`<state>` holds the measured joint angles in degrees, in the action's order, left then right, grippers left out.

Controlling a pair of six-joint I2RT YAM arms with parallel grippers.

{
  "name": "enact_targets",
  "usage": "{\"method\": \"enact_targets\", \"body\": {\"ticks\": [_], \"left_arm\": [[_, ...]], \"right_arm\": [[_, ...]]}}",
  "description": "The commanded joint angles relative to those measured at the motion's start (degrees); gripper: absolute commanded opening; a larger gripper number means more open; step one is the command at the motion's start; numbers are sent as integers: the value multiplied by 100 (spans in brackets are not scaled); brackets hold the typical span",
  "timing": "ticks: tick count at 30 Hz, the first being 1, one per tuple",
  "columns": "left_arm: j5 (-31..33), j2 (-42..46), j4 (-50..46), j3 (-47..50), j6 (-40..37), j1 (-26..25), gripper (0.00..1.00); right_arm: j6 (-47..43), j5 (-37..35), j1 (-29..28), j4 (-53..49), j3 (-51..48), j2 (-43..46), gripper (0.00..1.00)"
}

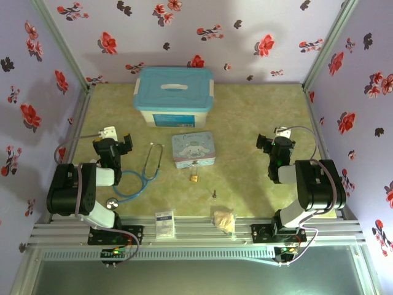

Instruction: Unlock a padlock with a key

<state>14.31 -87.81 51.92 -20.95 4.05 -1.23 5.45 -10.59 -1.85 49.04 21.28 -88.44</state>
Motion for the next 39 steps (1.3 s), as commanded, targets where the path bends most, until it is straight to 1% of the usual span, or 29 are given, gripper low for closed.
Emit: {"method": "enact_targets", "body": {"ticks": [1,4,7,8,9,11,12,13,15,16,17,18,19,20,22,25,27,30,33,35,36,38,39], "left_arm": [[-25,460,-156,32,-107,30,100],[127,1060,-809,-64,-47,29,100],[221,1687,-1474,-210,140,30,100],[206,1918,-1689,-245,353,28,100],[188,2168,-2006,-296,743,28,100],[64,2705,-2825,-432,1723,31,100],[-195,2963,-3169,-462,2138,36,100],[-598,3131,-3226,-404,2383,36,100],[-1453,3480,-3078,-162,2936,36,100],[-1734,3626,-3074,-69,3237,28,100],[-1981,3759,-3099,22,3539,-29,100],[-2141,3862,-3235,55,3760,-136,100],[-2245,3908,-3444,33,3871,-278,100],[-2259,3948,-3674,-8,3939,-522,100],[-2248,3901,-3994,-124,3968,-1067,100],[-2251,3660,-4499,-424,3868,-1953,100],[-2199,3528,-4608,-481,3990,-2465,100],[-1993,3490,-4672,-462,4197,-3105,100],[-1644,3604,-4781,-413,4347,-3711,100],[-1506,3677,-4765,-333,4482,-4023,100],[-1461,3709,-4813,-299,4550,-4157,100],[-1421,3761,-4957,-270,4622,-4329,100],[-1416,3774,-5052,-254,4637,-4388,100]], "right_arm": [[-159,104,35,-347,106,585,99],[-96,64,35,-1100,216,1315,99],[162,226,35,-1959,406,2031,99],[351,244,35,-2206,447,2244,99],[735,227,43,-2482,515,2459,99],[1370,265,44,-3155,696,2759,99],[1583,484,52,-3507,800,2874,99],[1677,736,61,-3764,862,2953,99],[1889,1569,57,-3976,898,3074,99],[1986,1861,53,-4093,932,3094,99],[2143,2082,32,-4334,1004,3094,99],[2295,2280,-9,-4643,1103,3078,96],[2411,2407,-80,-4878,1175,3047,94],[2480,2522,-206,-5130,1226,3038,92],[2418,2442,-682,-5580,1290,3083,91],[2259,1738,-1773,-6431,1425,3123,89],[2350,1212,-2491,-6959,1513,3103,85],[2731,655,-3516,-7231,1409,3067,79],[3183,242,-4424,-7373,1336,2856,73],[3452,99,-4853,-7395,1325,2663,69],[3578,33,-5091,-7357,1318,2548,64],[3754,-60,-5485,-7252,1339,2315,62],[3831,-108,-5661,-7212,1360,2169,57]]}}
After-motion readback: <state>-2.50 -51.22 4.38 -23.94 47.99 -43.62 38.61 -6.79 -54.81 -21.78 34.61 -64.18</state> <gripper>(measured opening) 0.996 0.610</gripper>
